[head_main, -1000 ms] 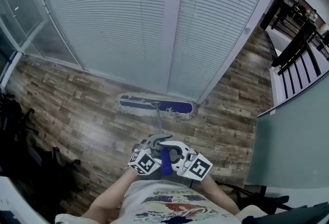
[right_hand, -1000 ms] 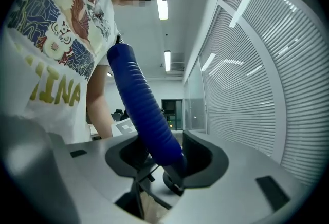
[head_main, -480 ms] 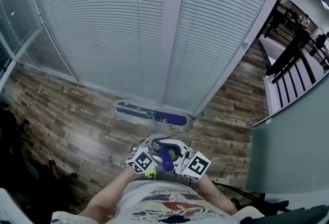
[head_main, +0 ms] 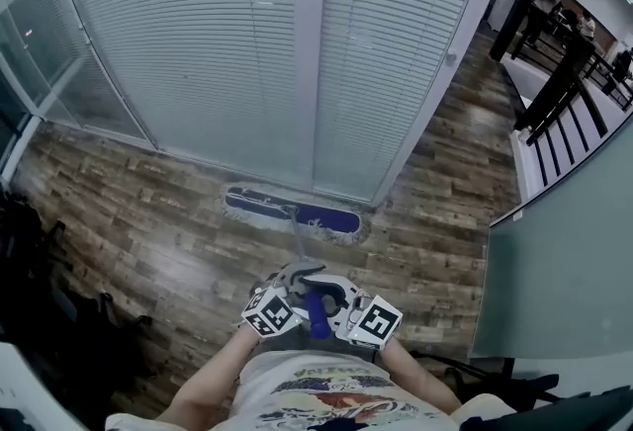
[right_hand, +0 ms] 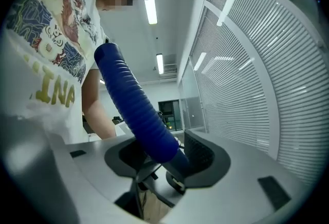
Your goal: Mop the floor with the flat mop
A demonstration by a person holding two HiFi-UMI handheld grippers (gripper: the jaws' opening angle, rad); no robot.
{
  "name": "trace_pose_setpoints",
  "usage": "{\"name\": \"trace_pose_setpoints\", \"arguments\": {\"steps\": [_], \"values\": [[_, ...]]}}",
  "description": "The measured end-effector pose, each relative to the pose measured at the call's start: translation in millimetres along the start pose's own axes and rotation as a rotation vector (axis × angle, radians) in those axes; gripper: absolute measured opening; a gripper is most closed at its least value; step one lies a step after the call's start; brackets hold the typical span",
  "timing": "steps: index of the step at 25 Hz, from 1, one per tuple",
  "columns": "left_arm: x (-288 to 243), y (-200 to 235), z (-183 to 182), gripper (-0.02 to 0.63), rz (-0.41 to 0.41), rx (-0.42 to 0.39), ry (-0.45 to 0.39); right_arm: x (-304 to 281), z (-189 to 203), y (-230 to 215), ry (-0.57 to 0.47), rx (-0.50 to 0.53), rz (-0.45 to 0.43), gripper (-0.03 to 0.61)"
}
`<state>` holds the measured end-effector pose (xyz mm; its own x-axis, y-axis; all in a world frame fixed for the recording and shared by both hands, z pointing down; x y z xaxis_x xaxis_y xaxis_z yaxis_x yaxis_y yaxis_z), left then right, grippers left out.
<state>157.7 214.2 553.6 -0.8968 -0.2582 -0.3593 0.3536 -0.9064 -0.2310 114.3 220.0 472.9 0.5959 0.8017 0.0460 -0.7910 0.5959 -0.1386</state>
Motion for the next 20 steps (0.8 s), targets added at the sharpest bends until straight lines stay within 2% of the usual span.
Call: {"name": "trace_pose_setpoints", "arguments": {"steps": [5,9,11,14,17,18,20], "values": [[16.7,-87.9,-9.9,0.138,-0.063,0.024,0.023,38.1,7.5,82.1,-0.037,0.076,-0.110,0.207],[42.2,-147.2,-17.2,0.137,-0.142,0.073,0.034,53.6,5.4,147.6,-0.071,0.078,-0.191,0.210],[60.5,-168.9,-21.1,0.129,-0.190,0.109,0.038,53.8,1.0,177.2,-0.079,0.082,-0.237,0.210],[88.2,-199.8,-29.2,0.118,-0.247,0.156,0.057,57.5,2.2,218.5,-0.007,0.075,-0.310,0.212],[112.3,-223.4,-33.6,0.114,-0.289,0.189,0.079,51.0,-18.9,249.8,-0.143,0.004,-0.324,0.213],[117.2,-227.4,-34.3,0.114,-0.304,0.198,0.082,50.2,-19.6,256.1,-0.143,-0.006,-0.337,0.213],[123.7,-232.5,-32.4,0.112,-0.331,0.204,0.089,51.0,-9.3,264.6,-0.071,0.001,-0.378,0.213]]}}
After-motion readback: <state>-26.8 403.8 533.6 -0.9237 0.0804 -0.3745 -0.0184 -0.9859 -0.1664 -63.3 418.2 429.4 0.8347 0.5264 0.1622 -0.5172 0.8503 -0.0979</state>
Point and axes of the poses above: the fingertips, and each gripper's own axes: x backward along the fingers, y to its left, z out of its underside, the point moved 3 cm from there along x, backward along the fingers, and after that the axes turned 9 degrees about -z, right-handed, at the moved point
